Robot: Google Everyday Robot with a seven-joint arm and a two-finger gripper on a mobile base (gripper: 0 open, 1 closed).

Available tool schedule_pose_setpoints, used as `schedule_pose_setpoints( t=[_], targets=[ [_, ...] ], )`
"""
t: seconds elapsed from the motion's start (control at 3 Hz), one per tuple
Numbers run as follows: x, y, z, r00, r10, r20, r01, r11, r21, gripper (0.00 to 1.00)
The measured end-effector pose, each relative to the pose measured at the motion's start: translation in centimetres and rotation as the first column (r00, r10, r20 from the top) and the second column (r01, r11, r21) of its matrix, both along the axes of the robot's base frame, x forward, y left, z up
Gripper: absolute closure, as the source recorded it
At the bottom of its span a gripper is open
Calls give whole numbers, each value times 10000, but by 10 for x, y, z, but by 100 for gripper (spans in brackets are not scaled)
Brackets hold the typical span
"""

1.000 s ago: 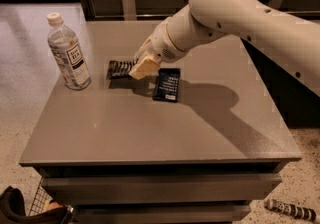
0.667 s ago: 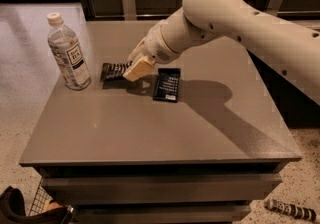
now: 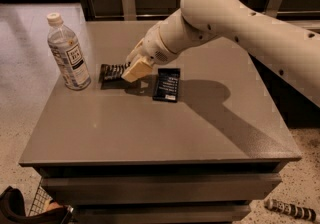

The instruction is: Move rxbar chocolate near blue plastic bottle

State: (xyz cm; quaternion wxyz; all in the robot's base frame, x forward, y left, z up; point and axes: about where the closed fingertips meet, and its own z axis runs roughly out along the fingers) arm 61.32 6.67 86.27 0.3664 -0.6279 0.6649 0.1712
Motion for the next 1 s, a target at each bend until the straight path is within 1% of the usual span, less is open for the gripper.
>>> schedule_pose_setpoints(
  t=[0.67, 1.0],
  targets=[
    [-1, 3, -1, 10000, 65, -23, -65, 10000, -10, 20],
    [-2, 5, -2, 9999, 98, -34, -98, 10000, -15, 0]
  ],
)
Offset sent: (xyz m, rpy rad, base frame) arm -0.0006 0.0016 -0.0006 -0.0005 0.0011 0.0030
